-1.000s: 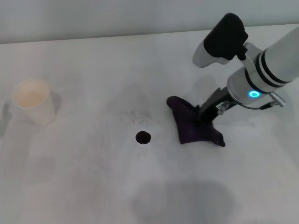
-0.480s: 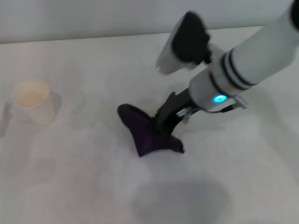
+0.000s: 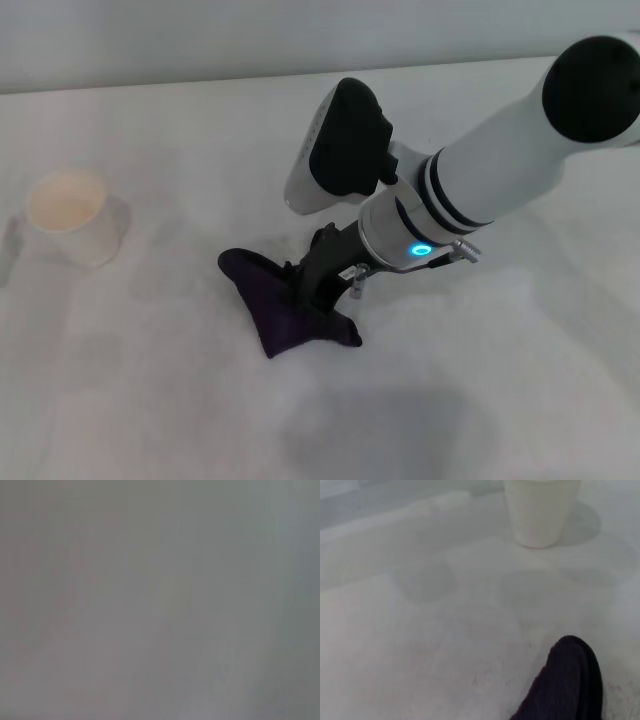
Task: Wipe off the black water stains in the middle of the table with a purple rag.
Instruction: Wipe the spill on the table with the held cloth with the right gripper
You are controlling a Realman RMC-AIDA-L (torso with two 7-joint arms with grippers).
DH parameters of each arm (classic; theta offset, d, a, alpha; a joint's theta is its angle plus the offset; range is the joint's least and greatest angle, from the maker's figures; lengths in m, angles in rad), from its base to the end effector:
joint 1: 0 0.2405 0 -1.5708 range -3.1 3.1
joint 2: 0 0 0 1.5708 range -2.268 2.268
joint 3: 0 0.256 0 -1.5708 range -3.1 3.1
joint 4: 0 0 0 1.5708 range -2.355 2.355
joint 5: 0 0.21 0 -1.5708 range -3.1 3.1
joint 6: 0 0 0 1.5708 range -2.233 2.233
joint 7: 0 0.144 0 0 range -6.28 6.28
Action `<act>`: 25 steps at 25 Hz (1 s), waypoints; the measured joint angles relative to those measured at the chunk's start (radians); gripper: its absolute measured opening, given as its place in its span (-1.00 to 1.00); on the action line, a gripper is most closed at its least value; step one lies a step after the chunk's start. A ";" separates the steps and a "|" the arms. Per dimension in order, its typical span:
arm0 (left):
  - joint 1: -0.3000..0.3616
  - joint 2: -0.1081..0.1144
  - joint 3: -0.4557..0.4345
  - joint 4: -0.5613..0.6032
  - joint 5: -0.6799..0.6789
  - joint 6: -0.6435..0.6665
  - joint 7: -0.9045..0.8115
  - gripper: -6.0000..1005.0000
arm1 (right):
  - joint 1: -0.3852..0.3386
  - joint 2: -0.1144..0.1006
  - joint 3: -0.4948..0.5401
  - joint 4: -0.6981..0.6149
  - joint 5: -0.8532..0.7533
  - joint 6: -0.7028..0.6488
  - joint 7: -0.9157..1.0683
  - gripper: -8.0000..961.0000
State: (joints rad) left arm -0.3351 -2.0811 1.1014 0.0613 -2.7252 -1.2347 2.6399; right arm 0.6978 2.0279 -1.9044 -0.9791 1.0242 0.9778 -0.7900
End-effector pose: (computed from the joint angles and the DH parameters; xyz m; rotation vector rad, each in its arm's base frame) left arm -0.3738 0.2886 0.0061 -1.5370 -0.7635 -0.7868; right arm 0.1635 0.3481 -0.1139 -2.8782 0.5383 -0.2829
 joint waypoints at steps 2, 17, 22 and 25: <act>-0.001 0.000 0.000 0.000 -0.001 0.000 0.000 0.78 | 0.002 0.000 -0.014 0.013 0.014 -0.031 -0.010 -0.79; 0.001 0.001 0.000 0.000 -0.003 0.001 0.000 0.78 | 0.028 -0.007 0.154 0.134 -0.082 -0.150 -0.010 -0.79; -0.002 0.000 0.000 0.000 -0.013 0.001 0.000 0.78 | 0.045 -0.001 0.123 0.128 -0.050 -0.039 -0.017 -0.79; -0.003 0.001 0.000 0.000 -0.013 0.001 0.000 0.78 | 0.067 -0.001 0.053 0.126 0.012 0.015 -0.023 -0.80</act>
State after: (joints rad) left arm -0.3385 -2.0804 1.1013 0.0613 -2.7382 -1.2337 2.6399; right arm 0.7646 2.0273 -1.8510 -0.8528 1.0360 0.9925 -0.8133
